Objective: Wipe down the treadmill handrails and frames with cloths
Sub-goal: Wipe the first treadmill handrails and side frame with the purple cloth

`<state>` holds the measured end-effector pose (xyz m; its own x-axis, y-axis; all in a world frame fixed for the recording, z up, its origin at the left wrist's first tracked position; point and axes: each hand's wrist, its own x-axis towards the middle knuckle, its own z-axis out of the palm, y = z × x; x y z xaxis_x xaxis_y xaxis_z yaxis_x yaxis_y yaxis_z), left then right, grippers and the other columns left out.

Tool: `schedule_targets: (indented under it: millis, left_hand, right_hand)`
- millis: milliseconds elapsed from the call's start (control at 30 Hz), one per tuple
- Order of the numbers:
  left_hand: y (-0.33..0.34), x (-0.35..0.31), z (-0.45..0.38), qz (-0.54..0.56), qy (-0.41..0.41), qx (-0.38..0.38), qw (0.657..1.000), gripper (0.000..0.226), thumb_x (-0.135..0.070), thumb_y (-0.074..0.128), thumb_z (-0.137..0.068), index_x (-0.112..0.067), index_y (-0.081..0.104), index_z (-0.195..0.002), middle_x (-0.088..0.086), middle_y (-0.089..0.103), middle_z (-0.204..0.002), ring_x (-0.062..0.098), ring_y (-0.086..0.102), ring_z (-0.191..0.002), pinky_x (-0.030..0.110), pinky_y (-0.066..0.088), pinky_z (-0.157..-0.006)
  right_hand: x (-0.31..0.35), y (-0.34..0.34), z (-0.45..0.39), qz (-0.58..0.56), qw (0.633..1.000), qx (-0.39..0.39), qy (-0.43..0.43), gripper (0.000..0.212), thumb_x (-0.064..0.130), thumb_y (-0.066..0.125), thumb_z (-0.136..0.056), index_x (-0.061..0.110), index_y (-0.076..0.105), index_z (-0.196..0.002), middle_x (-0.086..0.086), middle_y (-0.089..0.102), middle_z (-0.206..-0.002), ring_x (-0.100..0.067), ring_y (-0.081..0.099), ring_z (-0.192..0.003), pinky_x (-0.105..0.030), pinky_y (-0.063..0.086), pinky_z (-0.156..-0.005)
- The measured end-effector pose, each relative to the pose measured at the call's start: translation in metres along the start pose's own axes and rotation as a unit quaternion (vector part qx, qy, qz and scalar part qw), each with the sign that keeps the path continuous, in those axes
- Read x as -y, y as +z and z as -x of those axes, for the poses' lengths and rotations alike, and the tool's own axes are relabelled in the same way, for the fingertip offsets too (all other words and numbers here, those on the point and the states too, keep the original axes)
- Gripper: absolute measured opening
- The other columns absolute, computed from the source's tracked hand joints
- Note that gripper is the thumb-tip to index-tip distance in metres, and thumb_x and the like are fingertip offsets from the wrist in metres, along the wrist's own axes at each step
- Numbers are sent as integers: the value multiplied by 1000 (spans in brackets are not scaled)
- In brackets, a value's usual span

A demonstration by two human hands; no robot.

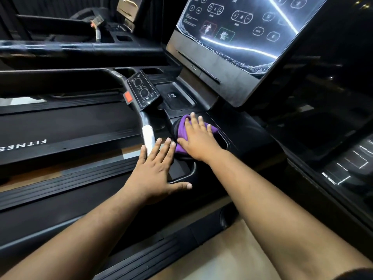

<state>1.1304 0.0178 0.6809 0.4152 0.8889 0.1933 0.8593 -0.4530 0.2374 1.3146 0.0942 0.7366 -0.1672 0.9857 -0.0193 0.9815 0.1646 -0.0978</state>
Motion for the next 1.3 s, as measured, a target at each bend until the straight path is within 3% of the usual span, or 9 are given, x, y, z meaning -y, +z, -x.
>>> schedule_targets:
  millis: [300,433,633,867,933,1000,1067,1167,1300]
  left_hand:
    - [2,2,1,7,0,-2,1000,128,-110,14,-62,-31,-32,-152,-15,-35,-160,5,-40,-146,46,-26,-118]
    - [3,3,-2,6,2,11,1000,129,-111,12,-60,-31,-29,-154,-17,-36,-159,4,-42,-145,46,-27,-118]
    - [-1,1,-1,22,0,28,999,135,-112,14,-57,-28,-25,-156,-14,-30,-162,3,-42,-145,48,-28,-118]
    - [-33,-6,11,190,-15,42,981,124,-101,7,-67,-23,26,-161,-1,24,-170,12,-9,-158,54,-22,-121]
    - [-43,-17,19,335,-57,44,939,95,-96,24,-72,-32,56,-135,-4,58,-144,22,20,-155,55,-12,-125]
    - [-52,-20,34,513,-78,16,855,60,-81,51,-80,-34,67,-114,-10,73,-114,21,57,-132,54,25,-124]
    - [-61,-15,55,613,-95,-25,784,29,-50,70,-88,-29,72,-108,-7,78,-103,12,72,-104,36,54,-97]
    - [-75,2,86,654,-128,-65,743,14,-12,67,-96,-24,73,-98,-6,77,-92,8,69,-86,32,54,-81]
    - [-93,24,128,722,-126,-74,676,23,-11,61,-92,-27,77,-98,4,77,-102,18,71,-96,39,56,-93]
  right_hand:
    - [-55,12,115,-39,997,-28,-68,69,33,48,-104,27,15,-164,5,0,-173,-13,2,-159,-41,8,-129]
    - [-35,14,110,-112,988,-79,-67,62,19,55,-92,18,44,-154,-6,33,-164,-24,23,-154,-44,8,-129]
    - [-8,21,92,-82,983,-165,21,41,41,67,-90,17,57,-123,-5,53,-127,-27,46,-124,-46,33,-108]
    - [28,16,126,-170,946,-274,-31,22,14,67,-84,10,69,-105,-6,68,-106,-37,60,-105,-53,47,-91]
    - [42,14,139,-188,946,-257,-66,28,21,66,-84,12,69,-110,-1,68,-111,-31,60,-111,-54,46,-95]
    - [58,13,153,-198,947,-241,-74,40,34,70,-82,14,70,-117,2,66,-121,-26,57,-119,-52,44,-102]
    - [73,11,169,-235,942,-226,-75,51,54,72,-78,24,72,-119,6,60,-134,-19,50,-129,-47,37,-112]
    - [92,13,186,-306,912,-260,-82,59,67,69,-77,41,65,-129,6,47,-148,-14,39,-140,-40,28,-119]
    - [141,23,188,-430,864,-256,44,107,88,58,-72,31,32,-158,-1,25,-166,-10,26,-150,-28,23,-121]
